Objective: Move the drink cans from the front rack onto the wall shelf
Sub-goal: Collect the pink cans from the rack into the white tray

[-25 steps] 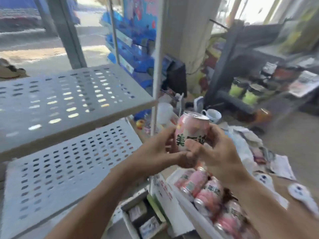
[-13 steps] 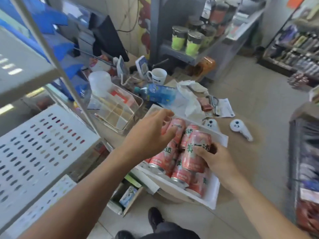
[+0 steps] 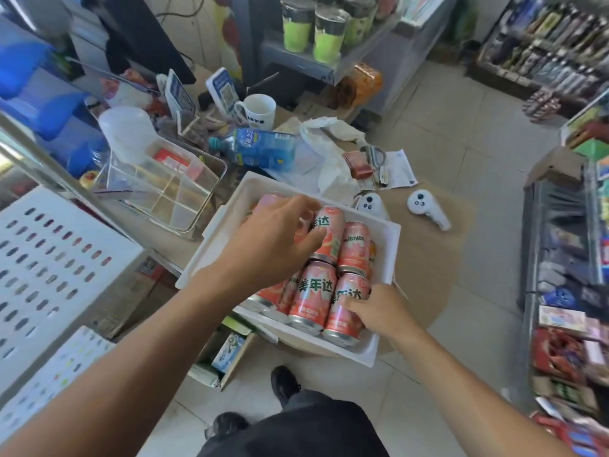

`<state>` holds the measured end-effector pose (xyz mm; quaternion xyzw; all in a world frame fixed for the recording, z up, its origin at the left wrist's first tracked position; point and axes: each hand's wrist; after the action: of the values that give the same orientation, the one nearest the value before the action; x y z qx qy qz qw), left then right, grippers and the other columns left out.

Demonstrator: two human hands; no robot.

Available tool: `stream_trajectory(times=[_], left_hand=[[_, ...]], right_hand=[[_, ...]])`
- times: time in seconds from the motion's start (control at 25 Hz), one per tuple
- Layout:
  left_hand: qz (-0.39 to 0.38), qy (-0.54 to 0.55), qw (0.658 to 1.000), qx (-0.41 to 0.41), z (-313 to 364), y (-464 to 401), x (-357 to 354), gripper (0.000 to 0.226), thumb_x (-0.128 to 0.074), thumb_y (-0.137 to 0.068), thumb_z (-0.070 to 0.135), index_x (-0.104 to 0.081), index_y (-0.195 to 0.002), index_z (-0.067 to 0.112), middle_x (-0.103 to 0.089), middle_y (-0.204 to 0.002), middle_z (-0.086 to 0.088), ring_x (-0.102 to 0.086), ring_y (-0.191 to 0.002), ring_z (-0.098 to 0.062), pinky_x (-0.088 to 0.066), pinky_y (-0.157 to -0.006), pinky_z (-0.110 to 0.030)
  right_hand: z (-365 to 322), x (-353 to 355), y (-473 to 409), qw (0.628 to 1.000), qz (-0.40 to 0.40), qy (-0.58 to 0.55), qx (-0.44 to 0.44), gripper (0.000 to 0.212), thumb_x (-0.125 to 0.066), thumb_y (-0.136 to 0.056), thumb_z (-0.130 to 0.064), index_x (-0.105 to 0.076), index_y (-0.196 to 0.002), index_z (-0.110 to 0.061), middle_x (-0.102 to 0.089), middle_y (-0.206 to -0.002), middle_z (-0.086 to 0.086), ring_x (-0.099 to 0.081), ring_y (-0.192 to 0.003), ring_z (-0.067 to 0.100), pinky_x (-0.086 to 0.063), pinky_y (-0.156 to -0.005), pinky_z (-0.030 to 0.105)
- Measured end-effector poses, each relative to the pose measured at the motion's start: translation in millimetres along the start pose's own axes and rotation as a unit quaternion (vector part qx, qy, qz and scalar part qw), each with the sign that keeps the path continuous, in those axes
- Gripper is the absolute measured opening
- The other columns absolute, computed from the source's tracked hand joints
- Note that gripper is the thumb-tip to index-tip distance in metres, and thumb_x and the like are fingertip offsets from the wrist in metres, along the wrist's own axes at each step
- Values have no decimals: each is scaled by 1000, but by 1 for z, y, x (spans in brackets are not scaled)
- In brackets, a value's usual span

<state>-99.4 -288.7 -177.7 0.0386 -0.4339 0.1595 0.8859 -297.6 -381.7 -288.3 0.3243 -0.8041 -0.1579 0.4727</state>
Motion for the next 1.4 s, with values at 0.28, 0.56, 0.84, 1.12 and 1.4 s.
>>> stream_trajectory(times=[0.28,0.56,0.84,1.12,1.4], left_hand=[[-12,1,1000,4,-2,-3,-8,41,-48,-91,45,-55,-123,22,-60,-110,9,-58,-98,-10,-54,-82,-37],[10,-9,999,29,-10,3,7,34,-51,-94,43,-57,-122,24,-62,-114,6,-59,-97,-7,-52,-81,-30],[157,-74,979,109,-29,50,82,36,-51,-92,45,-61,-118,23,-66,-110,5,-61,-97,-11,-51,-84,-36],[364,-145,888,241,-46,149,184,39,-46,-83,51,-61,-113,30,-66,-105,13,-63,-94,-8,-52,-83,-35],[487,-187,790,323,-57,276,266,35,-50,-87,49,-59,-115,32,-64,-105,16,-62,-90,-4,-53,-83,-37]], right_hand=[[2,14,-7,997,-60,41,2,24,-70,-84,-38,-65,-93,-17,-71,-96,3,-68,-87,22,-57,-84,44],[-51,35,10,973,-2,198,120,21,-53,-92,-45,-58,-96,-25,-65,-96,-1,-62,-84,19,-54,-73,35],[-179,35,50,853,126,215,458,44,-45,-99,-51,-51,-132,-23,-63,-114,1,-61,-101,24,-42,-72,32],[-312,-19,112,684,149,153,698,42,-56,-92,-44,-57,-124,-17,-65,-111,3,-63,-100,27,-50,-70,36],[-418,-97,215,559,87,106,818,51,-53,-93,-41,-45,-139,-21,-59,-125,2,-58,-112,25,-50,-76,40]])
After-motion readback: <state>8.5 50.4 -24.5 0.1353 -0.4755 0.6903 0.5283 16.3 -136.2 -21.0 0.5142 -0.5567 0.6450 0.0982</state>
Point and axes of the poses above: each hand's wrist, its own y-axis away from the middle knuckle, its own x-axis out of the back of the hand, z = x × y
